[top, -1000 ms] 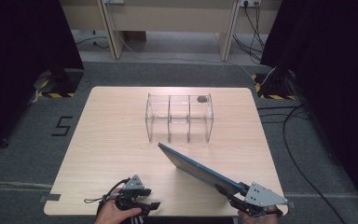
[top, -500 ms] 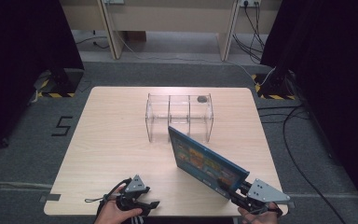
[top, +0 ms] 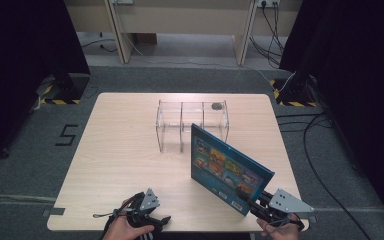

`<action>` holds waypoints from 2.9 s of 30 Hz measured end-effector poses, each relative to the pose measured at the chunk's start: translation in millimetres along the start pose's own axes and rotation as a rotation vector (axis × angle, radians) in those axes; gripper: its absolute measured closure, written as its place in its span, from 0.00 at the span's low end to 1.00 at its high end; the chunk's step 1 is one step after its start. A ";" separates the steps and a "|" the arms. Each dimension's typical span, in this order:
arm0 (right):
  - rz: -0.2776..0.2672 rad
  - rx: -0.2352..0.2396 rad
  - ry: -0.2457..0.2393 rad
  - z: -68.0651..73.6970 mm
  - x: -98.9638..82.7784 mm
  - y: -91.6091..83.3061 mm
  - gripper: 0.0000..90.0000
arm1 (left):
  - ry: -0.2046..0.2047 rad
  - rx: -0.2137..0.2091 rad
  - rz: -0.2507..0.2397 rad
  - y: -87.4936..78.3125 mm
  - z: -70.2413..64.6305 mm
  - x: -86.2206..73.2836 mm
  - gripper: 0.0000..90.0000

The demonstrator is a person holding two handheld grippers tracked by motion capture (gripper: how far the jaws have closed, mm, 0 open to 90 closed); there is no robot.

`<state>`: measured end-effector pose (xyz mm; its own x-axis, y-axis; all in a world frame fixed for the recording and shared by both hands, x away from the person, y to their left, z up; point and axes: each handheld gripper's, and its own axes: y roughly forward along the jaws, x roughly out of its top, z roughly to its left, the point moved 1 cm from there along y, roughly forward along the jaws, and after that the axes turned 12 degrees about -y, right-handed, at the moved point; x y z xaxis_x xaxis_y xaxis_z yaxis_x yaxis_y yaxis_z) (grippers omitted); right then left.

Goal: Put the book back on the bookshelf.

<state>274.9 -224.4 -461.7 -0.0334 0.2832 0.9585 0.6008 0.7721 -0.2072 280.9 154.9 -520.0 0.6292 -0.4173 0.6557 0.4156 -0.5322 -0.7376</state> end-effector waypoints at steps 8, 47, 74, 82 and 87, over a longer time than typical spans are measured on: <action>-0.015 0.000 0.015 -1.9 -2.1 0.4 0.90 | -0.001 -0.003 -0.008 1.1 0.9 -0.7 0.15; -0.095 -0.024 0.009 -9.9 21.2 29.3 0.90 | 0.003 -0.008 -0.012 1.7 0.6 -0.4 0.16; -0.129 -0.250 0.042 -44.2 35.1 16.8 0.92 | 0.009 -0.015 -0.016 2.2 -0.3 -0.6 0.16; -0.133 -0.291 0.057 -54.9 41.1 28.4 0.92 | 0.012 -0.016 -0.014 2.3 -0.2 -0.4 0.16; -0.135 -0.316 0.062 -58.3 46.0 39.1 0.92 | 0.012 -0.016 -0.015 2.4 0.0 -0.3 0.15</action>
<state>343.5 -214.4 -414.3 -0.0867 0.1483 0.9851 0.8124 0.5829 -0.0162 281.7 153.7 -521.9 0.6148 -0.4180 0.6688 0.4142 -0.5505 -0.7249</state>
